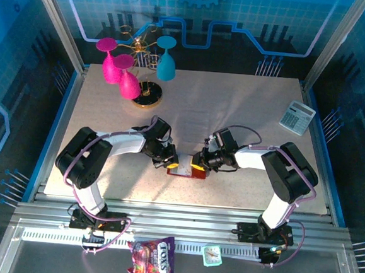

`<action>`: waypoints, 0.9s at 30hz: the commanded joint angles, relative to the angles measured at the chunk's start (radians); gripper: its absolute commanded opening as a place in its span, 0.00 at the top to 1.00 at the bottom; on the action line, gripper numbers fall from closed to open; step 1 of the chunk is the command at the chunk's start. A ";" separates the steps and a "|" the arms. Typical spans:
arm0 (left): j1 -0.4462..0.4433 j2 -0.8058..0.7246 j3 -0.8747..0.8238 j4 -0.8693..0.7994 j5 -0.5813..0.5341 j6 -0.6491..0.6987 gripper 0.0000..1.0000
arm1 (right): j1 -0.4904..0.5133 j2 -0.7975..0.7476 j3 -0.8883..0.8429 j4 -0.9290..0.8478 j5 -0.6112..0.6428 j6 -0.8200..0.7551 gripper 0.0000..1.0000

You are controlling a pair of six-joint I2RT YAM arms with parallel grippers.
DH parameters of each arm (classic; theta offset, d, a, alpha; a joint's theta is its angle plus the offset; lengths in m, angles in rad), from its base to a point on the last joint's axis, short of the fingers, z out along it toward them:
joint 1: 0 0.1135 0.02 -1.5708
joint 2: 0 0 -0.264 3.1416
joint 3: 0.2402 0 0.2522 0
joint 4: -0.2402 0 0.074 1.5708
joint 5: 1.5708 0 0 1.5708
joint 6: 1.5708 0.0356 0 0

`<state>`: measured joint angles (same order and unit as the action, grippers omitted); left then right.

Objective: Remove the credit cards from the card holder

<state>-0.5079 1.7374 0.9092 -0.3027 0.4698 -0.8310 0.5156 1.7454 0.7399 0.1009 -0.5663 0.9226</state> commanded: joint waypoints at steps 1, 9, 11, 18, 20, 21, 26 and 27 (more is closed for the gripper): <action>-0.007 0.022 0.002 -0.039 -0.019 0.022 0.93 | -0.012 0.019 -0.016 0.020 -0.028 0.011 0.80; -0.007 0.029 -0.004 -0.028 -0.014 0.017 0.94 | -0.015 0.045 -0.021 0.067 -0.058 0.035 0.81; -0.007 0.032 -0.007 -0.026 -0.010 0.015 0.94 | -0.015 0.045 -0.025 0.076 -0.062 0.040 0.82; -0.007 0.031 -0.007 -0.019 -0.009 0.012 0.94 | -0.019 0.047 -0.025 0.083 -0.069 0.045 0.83; -0.007 0.031 -0.007 -0.020 -0.008 0.012 0.95 | -0.019 0.054 -0.022 0.082 -0.073 0.045 0.82; -0.006 0.032 -0.009 -0.019 -0.009 0.012 0.95 | -0.019 0.057 -0.021 0.083 -0.074 0.044 0.82; -0.006 0.032 -0.012 -0.016 -0.008 0.010 0.95 | -0.019 0.067 -0.018 0.068 -0.070 0.042 0.82; -0.007 0.032 -0.012 -0.016 -0.008 0.010 0.95 | -0.019 0.071 -0.015 0.061 -0.070 0.038 0.82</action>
<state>-0.5079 1.7405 0.9092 -0.3016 0.4709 -0.8310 0.5049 1.7809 0.7300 0.1780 -0.6254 0.9615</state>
